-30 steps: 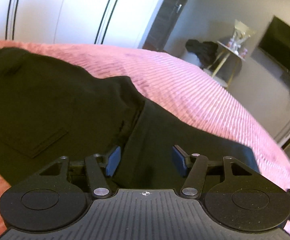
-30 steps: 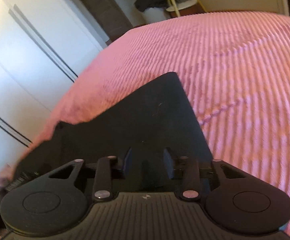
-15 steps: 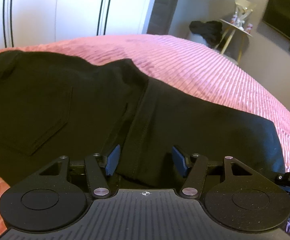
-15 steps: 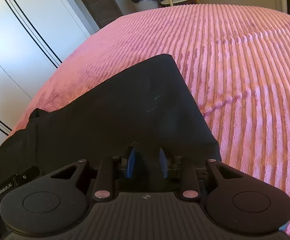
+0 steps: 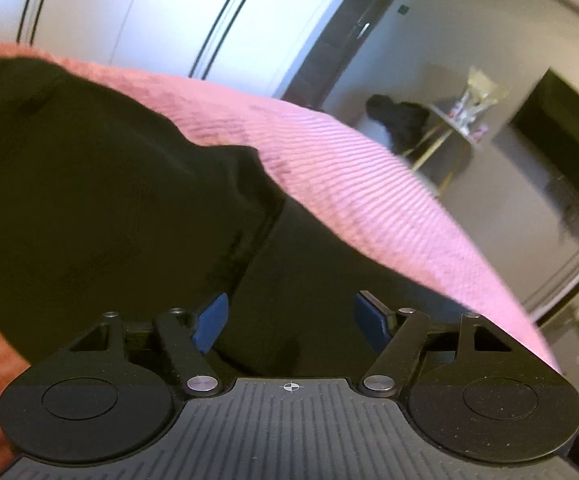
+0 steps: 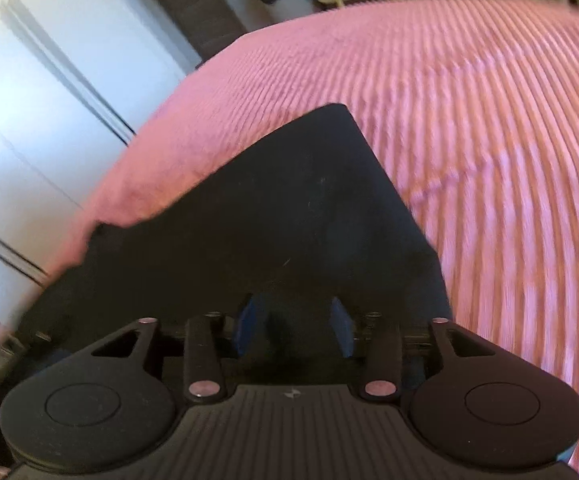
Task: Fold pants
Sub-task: 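Fold the held trouser end over with the right gripper toward the left gripper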
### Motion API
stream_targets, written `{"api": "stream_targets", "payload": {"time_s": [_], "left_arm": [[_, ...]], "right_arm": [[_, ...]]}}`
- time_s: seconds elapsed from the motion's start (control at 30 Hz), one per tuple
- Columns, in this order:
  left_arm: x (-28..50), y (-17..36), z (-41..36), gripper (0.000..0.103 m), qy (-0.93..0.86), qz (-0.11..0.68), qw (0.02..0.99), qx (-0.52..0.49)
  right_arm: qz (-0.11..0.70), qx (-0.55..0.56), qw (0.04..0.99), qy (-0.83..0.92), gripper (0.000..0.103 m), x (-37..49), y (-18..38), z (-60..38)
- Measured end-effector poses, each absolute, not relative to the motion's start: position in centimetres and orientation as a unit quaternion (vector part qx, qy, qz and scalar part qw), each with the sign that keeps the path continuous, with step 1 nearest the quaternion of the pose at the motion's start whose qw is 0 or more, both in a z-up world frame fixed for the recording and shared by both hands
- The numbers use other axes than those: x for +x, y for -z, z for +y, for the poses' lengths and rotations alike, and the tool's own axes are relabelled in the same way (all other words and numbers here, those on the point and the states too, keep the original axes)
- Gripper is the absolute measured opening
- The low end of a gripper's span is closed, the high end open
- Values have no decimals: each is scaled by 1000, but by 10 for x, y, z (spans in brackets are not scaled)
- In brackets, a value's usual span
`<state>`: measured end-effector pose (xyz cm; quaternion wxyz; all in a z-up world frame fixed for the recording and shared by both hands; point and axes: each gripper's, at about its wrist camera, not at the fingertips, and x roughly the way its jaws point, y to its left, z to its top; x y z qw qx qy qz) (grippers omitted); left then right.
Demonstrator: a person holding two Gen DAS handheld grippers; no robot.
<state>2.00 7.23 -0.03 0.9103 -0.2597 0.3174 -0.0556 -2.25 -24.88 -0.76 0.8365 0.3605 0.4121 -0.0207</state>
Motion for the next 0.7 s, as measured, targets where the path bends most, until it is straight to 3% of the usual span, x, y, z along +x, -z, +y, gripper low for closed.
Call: {"api": "stream_targets", "payload": {"time_s": [0.17, 0.43, 0.47, 0.6, 0.7], "left_arm": [[11, -4, 58, 75, 83, 327, 909, -245], [27, 19, 62, 71, 74, 376, 878, -285], [29, 22, 65, 69, 69, 378, 876, -293], [32, 24, 63, 58, 54, 373, 882, -283], [34, 24, 57, 48, 45, 371, 890, -261]], "right_arm": [[422, 455, 784, 20, 57, -40, 16, -263], [402, 490, 772, 49, 55, -30, 34, -263], [395, 491, 775, 56, 53, -30, 36, -263], [391, 504, 766, 80, 19, -31, 45, -271], [393, 516, 756, 86, 13, -34, 49, -275]]}}
